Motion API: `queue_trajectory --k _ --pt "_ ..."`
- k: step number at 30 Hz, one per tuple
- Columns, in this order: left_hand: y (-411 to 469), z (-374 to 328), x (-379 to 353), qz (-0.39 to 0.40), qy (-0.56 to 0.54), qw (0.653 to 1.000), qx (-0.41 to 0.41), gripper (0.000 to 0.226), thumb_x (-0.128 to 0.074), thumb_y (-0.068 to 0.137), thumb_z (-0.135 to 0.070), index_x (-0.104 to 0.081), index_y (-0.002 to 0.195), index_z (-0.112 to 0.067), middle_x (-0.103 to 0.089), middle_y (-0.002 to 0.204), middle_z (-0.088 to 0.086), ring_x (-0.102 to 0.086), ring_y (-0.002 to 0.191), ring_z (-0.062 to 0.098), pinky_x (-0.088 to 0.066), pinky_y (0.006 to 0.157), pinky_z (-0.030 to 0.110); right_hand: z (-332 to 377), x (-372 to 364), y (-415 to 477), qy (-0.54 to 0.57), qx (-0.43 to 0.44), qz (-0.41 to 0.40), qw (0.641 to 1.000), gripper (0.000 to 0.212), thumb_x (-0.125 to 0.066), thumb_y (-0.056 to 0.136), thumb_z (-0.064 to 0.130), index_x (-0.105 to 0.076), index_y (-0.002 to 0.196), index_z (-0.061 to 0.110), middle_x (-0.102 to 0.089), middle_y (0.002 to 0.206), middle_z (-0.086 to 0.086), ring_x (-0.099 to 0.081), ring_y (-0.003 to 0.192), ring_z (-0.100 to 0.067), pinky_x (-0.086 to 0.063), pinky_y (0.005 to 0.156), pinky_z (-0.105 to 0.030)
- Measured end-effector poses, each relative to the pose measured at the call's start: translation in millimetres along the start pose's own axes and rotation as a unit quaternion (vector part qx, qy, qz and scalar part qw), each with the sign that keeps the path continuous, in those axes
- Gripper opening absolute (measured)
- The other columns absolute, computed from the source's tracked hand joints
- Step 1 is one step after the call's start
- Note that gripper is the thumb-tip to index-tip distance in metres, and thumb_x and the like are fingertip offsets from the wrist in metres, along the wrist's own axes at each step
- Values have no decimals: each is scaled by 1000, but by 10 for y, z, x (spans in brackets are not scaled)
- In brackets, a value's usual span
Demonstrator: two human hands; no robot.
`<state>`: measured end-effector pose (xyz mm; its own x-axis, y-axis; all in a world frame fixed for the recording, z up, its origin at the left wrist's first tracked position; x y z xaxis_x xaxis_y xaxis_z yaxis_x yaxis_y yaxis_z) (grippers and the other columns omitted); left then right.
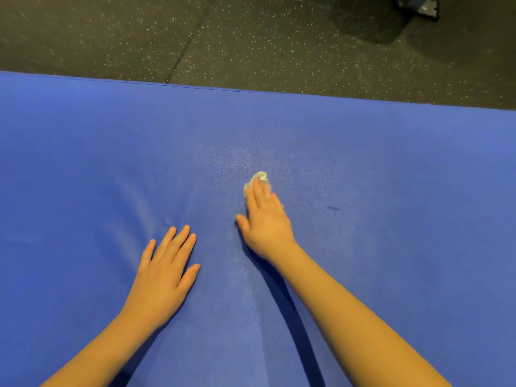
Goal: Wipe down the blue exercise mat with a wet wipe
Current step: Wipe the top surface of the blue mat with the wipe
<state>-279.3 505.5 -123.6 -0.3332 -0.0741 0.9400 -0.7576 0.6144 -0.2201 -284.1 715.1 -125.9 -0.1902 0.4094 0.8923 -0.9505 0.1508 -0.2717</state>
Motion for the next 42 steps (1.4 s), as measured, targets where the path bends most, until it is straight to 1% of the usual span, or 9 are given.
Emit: queue_trajectory --k 4,10,14,16,21,27,33,38,42 --pt "-126 6 -24 -4 -22 999 23 71 -17 93 -57 -38 147 -16 -23 155 -7 -12 145 12 -10 117 43 294 -158 -454 -28 165 76 983 70 -40 101 39 -6 154 9 11 161 -8 11 148 -21 -4 121 -38" --pt "-252 -13 -9 6 -49 998 39 80 -9 85 -61 -30 150 -18 -11 153 -14 -2 143 5 -1 118 37 -28 -24 -533 -27 -9 38 999 72 -36 102 43 3 153 9 17 159 -10 15 147 -23 6 119 -35" --pt "-297 -19 0 -2 -53 998 46 81 -12 85 -61 -35 148 -16 -21 155 -8 -10 144 9 -7 118 41 338 -178 -996 -2 138 123 983 72 -40 101 40 -1 154 9 15 160 -7 16 147 -19 9 118 -33" --pt "-291 -26 16 -4 -54 997 45 82 -12 85 -61 -37 148 -15 -23 156 -6 -12 144 11 -8 118 42 291 -180 -1085 -25 173 119 977 69 -39 102 38 -5 154 9 11 161 -7 13 148 -19 4 119 -34" --pt "-292 -67 34 9 -59 997 54 73 -19 89 -55 -31 150 -16 -19 158 -6 -8 147 12 -3 118 40 43 -170 -1082 -20 43 75 996 67 -35 103 39 -3 154 9 13 160 -8 14 147 -21 -2 121 -37" --pt "-415 -97 56 19 -68 996 56 52 -39 102 -34 -31 150 -16 -18 159 -4 -8 148 14 -3 119 39 370 -228 -1610 10 168 130 977 65 -38 102 37 -7 154 13 9 161 -3 10 148 -16 -1 119 -33" --pt "-605 -86 86 50 -73 995 43 71 -20 87 -51 -29 150 -20 -15 159 -8 -6 147 10 -1 118 36 239 -249 -1599 4 63 106 992 64 -32 103 38 -2 155 13 14 161 -3 15 147 -16 -3 121 -38" --pt "-699 -68 106 57 -67 995 37 53 -37 102 -37 -26 151 -22 -12 159 -10 -3 148 9 0 119 35 581 -244 -1919 39 179 143 973 59 -38 103 31 -14 154 12 5 162 -2 8 148 -14 -2 120 -32" --pt "-797 -20 105 60 -82 995 21 54 -33 101 -44 -25 151 -24 -11 158 -13 -1 146 5 0 119 34 443 -159 -1858 6 154 104 983 55 -34 104 27 -17 153 10 1 162 -4 6 148 -15 -5 118 -27"
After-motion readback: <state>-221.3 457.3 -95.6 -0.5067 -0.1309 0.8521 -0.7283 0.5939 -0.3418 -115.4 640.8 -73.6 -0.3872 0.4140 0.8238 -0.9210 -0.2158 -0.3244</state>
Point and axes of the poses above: each hand's wrist, its own y-axis towards the middle knuckle, its own x-axis out of the back of the hand, z = x × y, the point moved 6 cm from there along y, towards the middle knuckle
